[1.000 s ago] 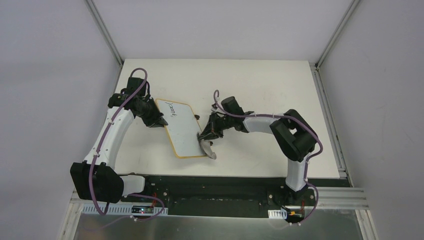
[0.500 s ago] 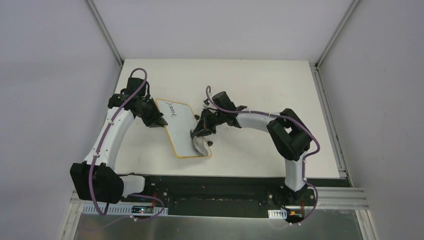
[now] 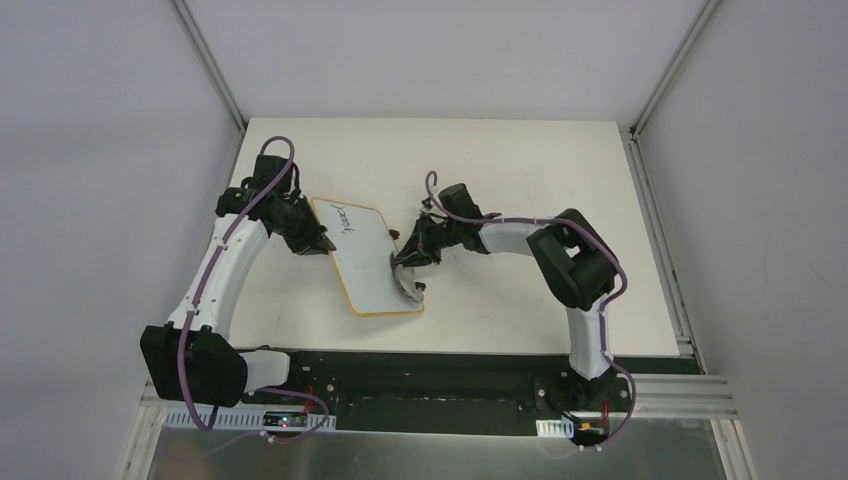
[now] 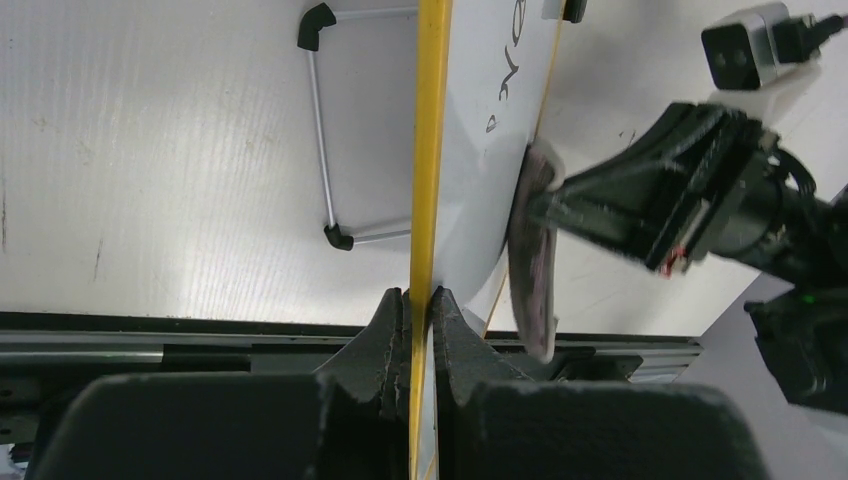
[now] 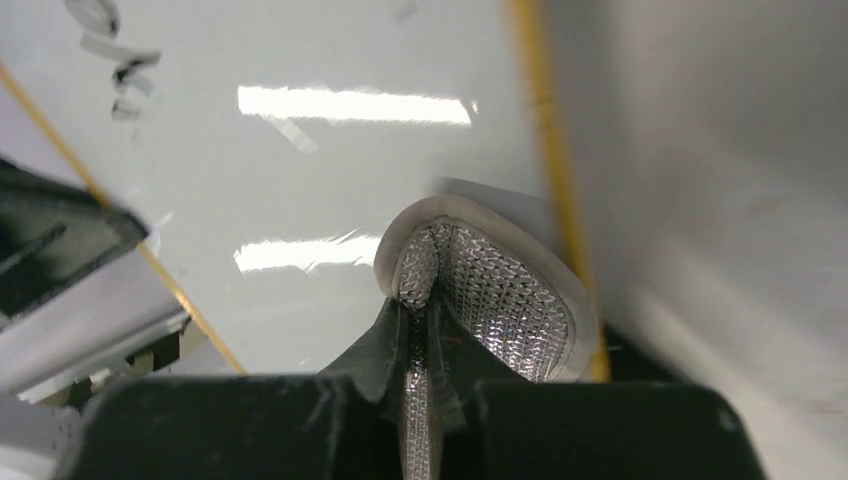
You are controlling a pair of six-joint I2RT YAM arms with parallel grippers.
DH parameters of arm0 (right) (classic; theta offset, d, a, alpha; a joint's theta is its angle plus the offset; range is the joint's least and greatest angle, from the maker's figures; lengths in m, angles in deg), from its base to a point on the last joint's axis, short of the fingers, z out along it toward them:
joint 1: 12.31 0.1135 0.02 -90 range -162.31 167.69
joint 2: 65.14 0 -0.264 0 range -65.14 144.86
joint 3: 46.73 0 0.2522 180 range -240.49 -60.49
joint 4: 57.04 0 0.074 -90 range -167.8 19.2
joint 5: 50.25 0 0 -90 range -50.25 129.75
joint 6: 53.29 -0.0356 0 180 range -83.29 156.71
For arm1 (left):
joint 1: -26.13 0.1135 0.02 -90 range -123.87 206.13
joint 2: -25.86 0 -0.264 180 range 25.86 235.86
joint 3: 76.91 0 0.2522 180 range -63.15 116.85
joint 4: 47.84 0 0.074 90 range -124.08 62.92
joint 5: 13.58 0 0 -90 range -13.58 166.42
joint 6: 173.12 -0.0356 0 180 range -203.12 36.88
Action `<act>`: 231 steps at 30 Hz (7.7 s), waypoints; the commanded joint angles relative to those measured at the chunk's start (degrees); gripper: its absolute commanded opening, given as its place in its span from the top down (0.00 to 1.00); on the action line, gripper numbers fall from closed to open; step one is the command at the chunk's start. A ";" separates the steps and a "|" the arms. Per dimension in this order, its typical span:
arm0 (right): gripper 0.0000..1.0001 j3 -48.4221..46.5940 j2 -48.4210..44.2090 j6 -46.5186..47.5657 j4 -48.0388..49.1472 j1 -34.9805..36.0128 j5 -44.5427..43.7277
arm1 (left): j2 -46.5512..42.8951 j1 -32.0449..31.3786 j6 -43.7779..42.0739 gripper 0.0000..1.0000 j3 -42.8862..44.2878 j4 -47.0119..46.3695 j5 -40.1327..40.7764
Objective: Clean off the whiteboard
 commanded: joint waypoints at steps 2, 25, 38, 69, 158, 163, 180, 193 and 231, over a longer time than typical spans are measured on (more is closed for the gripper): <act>1.00 -3.00 7.16 4.15 -5.33 -3.38 -3.19 | 3.30 -1.73 1.19 1.00 -3.41 0.47 -3.04; 1.00 -19.42 18.99 -2.85 -1.58 -4.59 -5.21 | 6.31 -1.67 -3.22 1.00 -0.24 3.87 -3.28; 1.00 -34.98 18.13 0.25 -12.21 0.08 -5.11 | 6.40 -1.68 -3.31 1.00 -0.45 3.84 -3.71; 1.00 -36.56 19.69 -4.01 -10.19 0.21 -6.66 | 8.19 -1.68 -3.76 1.00 0.51 4.11 -3.73; 1.00 -66.63 34.85 -0.07 -15.20 8.57 -8.07 | 10.85 -1.67 -7.90 1.00 3.09 8.61 -1.10; 1.00 -65.41 34.79 2.10 -14.33 8.40 -6.77 | 10.70 -1.67 -8.39 1.00 2.96 9.00 -0.63; 1.00 -63.28 36.10 11.66 -27.52 3.08 -12.57 | 11.11 -1.67 -8.49 1.00 3.13 9.33 -0.33; 1.00 -66.85 32.04 9.30 -20.78 9.09 -9.73 | 11.23 -1.66 -8.39 1.00 2.98 9.28 0.12; 1.00 -33.49 8.34 18.19 -25.99 5.60 -12.46 | 4.50 3.36 1.06 0.59 1.24 1.13 -8.45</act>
